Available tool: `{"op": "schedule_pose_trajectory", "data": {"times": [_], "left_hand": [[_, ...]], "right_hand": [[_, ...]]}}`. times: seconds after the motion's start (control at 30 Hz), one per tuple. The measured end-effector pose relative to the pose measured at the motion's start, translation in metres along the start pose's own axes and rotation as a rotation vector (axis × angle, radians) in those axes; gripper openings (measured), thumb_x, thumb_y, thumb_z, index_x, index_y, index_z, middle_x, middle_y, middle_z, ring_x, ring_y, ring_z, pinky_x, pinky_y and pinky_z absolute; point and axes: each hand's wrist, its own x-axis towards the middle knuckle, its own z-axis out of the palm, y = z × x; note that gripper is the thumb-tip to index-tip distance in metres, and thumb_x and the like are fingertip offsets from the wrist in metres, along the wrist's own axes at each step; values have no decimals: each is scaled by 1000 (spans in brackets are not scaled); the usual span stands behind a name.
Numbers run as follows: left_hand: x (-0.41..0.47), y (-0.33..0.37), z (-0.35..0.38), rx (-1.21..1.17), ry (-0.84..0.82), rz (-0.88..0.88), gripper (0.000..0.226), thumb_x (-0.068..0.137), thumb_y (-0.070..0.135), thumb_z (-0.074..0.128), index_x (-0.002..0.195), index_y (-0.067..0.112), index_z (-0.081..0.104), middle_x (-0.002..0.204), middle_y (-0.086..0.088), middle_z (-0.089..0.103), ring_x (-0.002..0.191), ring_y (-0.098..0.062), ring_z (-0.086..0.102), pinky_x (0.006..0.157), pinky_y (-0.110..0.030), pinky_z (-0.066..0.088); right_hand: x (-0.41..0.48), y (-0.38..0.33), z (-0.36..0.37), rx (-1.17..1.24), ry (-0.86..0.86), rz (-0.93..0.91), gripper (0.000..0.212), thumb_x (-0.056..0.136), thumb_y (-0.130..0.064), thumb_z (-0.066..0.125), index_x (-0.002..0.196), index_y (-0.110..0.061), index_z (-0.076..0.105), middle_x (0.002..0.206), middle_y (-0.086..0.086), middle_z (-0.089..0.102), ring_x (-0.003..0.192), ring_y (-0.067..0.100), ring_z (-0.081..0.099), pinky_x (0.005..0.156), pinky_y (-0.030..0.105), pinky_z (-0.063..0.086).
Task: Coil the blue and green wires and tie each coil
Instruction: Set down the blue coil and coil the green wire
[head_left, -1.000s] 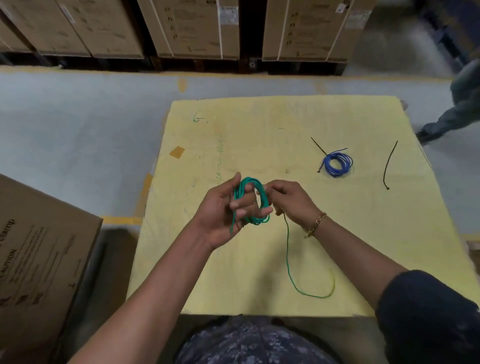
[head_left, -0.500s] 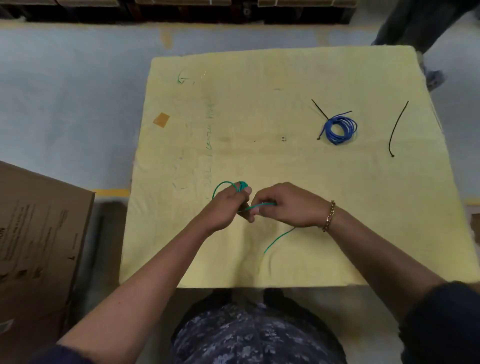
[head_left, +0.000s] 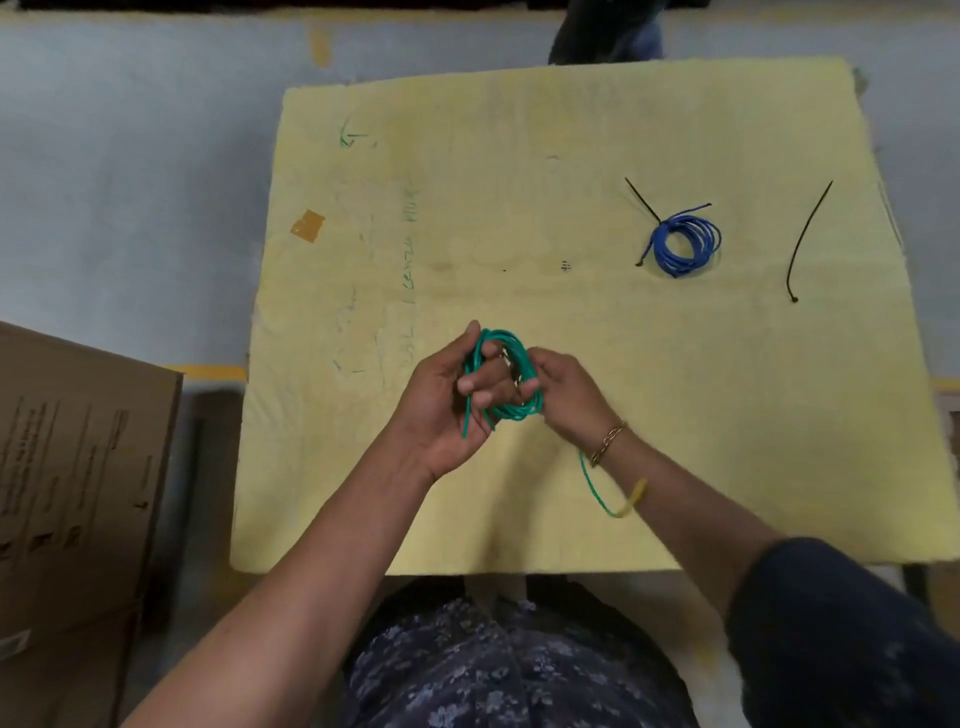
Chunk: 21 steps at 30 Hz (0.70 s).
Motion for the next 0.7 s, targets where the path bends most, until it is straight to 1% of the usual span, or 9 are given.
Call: {"op": "schedule_pose_trajectory", "data": {"times": [0.03,0.1,0.2,0.27,0.33,0.4,0.5,0.6,0.7], "left_hand": [[3,1,-1,-8,35,23,39,105,36,43,77,12,55,45,5,32,39,-11,36,95,-38,53],[9,3,-3,-11,122,87,39,105,35,44,76,12,55,45,5,32,40,-12,36,95,-36,52],[18,7,-6,132,252,188,36,106,34,44,79,12,52,46,4,31,42,-14,36,90,-34,55],[23,4,-7,436,326,233,34,108,30,42,81,12,50,47,4,32,48,-18,39,78,-29,56],[27,-5,-10,827,330,238,32,108,28,41,81,13,47,49,4,36,54,-21,46,66,-27,51],[27,-20,-16,1145,277,214,31,107,34,43,81,16,48,53,6,44,58,-19,52,68,-32,47],[23,-37,-19,1486,204,165,33,105,41,44,80,20,49,63,5,55,59,-12,51,66,-32,41],[17,-45,-16,1485,151,97,36,105,40,40,85,13,54,64,-4,64,55,-17,58,61,-33,45],[14,-48,-14,1346,103,-92,38,104,38,40,84,7,53,50,-3,50,48,-20,42,57,-35,38]], "right_hand": [[-6,2,6,33,-26,65,25,94,-29,51,77,-12,60,55,-13,51,49,-1,40,53,22,33],[-20,2,11,111,-102,238,30,102,-31,46,79,-19,61,54,-10,47,41,1,32,47,20,24],[-37,0,6,116,-306,336,32,103,-31,46,97,-11,70,61,-5,48,44,6,32,42,18,24],[-46,-6,-1,40,-475,336,25,102,-23,49,112,-9,68,64,-4,52,45,7,35,41,19,29],[-48,-17,-8,-100,-637,320,24,100,-18,53,119,-9,64,67,-2,57,44,9,39,41,20,37],[-46,-32,-18,-290,-759,274,24,97,-18,57,117,-7,65,68,-2,62,43,9,47,45,23,45],[-36,-52,-39,-628,-879,142,17,93,-20,62,102,-8,69,70,-3,67,50,12,56,57,24,48],[-26,-66,-59,-758,-929,58,5,87,-21,68,89,-19,72,67,-9,65,57,5,56,56,14,43],[-15,-70,-79,-845,-887,-23,12,87,-31,72,76,-26,70,63,-10,66,54,-2,52,55,15,38]]}}
